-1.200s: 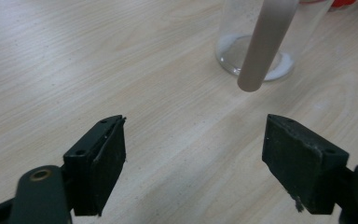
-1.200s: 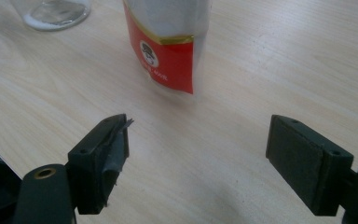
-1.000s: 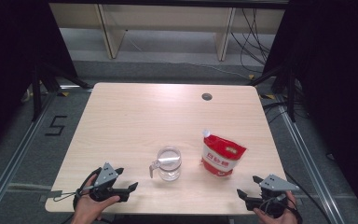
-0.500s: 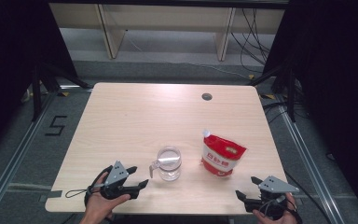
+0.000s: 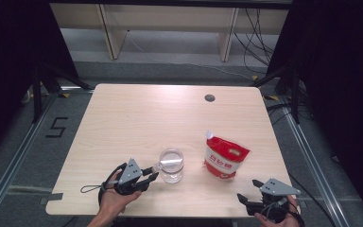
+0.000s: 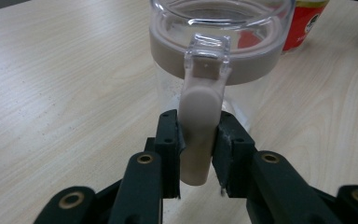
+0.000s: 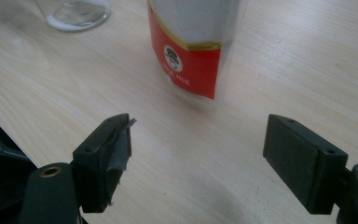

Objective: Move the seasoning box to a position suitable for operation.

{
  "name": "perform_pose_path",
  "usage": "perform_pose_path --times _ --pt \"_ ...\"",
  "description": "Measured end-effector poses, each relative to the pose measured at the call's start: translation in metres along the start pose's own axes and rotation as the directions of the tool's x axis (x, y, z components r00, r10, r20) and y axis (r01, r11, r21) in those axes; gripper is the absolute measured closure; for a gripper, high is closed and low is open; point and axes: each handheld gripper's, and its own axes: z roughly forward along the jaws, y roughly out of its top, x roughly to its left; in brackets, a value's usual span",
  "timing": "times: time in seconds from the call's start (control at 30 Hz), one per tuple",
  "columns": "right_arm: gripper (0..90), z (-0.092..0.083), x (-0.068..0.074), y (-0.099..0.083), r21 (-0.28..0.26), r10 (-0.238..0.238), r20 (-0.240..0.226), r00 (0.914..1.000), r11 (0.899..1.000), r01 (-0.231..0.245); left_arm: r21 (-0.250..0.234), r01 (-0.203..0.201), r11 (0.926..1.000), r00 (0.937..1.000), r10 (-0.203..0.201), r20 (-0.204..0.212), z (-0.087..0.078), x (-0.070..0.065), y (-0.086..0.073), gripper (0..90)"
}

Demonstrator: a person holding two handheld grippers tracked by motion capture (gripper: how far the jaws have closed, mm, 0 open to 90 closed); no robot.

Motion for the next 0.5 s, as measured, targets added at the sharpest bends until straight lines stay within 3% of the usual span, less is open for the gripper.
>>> perform_pose_path --times 0.03,0.07,0.1,0.17,0.23,0.27,0.3,0.37,0.43,0.47,0.5 --pt "24.5 0.000 0.000 0.000 0.003 0.001 -0.001 1.0000 1.000 -0.001 -0.007 -0.012 0.9999 0.9999 0.012 0.003 0.000 0.002 0.000 72.7" --pt "24.6 0.000 0.000 0.000 0.004 -0.001 -0.003 1.0000 1.000 0.001 -0.004 0.007 1.0000 0.9999 -0.007 -0.010 -0.001 0.002 -0.001 72.9" --pt "24.6 0.000 0.000 0.000 0.002 -0.004 -0.003 1.0000 1.000 0.004 -0.002 -0.008 1.0000 0.9998 0.008 -0.017 -0.002 0.004 -0.001 73.1" --pt "24.6 0.001 0.000 0.000 0.007 -0.005 -0.009 0.9999 1.000 0.005 -0.004 0.003 1.0000 0.9994 -0.003 -0.036 -0.003 0.007 -0.001 73.4" --pt "24.7 0.000 0.003 0.000 0.012 0.017 -0.006 0.9998 1.000 -0.017 -0.005 -0.007 1.0000 0.9987 0.007 -0.050 -0.003 0.011 -0.002 73.8" --pt "24.7 0.001 0.002 0.000 0.006 -0.001 -0.004 1.0000 1.000 0.001 -0.004 0.014 0.9999 0.9955 -0.015 -0.094 -0.003 0.011 -0.002 74.0" --pt "24.7 0.001 0.002 0.000 0.008 -0.008 -0.006 1.0000 1.000 0.008 0.001 -0.003 1.0000 0.9941 0.003 -0.109 -0.002 0.013 -0.002 74.0" --pt "24.7 0.002 0.002 0.000 0.004 -0.006 -0.009 0.9999 1.000 0.006 0.001 -0.011 0.9999 0.9939 0.011 -0.110 0.001 0.015 -0.001 73.9" --pt "24.8 0.003 0.002 0.001 0.003 -0.009 -0.028 0.9996 1.000 0.009 0.000 0.010 1.0000 0.9933 -0.010 -0.115 0.005 0.017 0.000 74.9" --pt "24.9 0.003 0.002 0.001 0.006 -0.019 -0.012 0.9997 1.000 0.019 -0.002 0.034 0.9994 0.9933 -0.034 -0.111 0.007 0.020 0.001 76.1" --pt "24.9 0.003 0.002 0.001 0.005 -0.019 -0.013 0.9997 1.000 0.019 0.001 0.032 0.9995 0.9931 -0.032 -0.113 0.007 0.021 0.001 76.5"
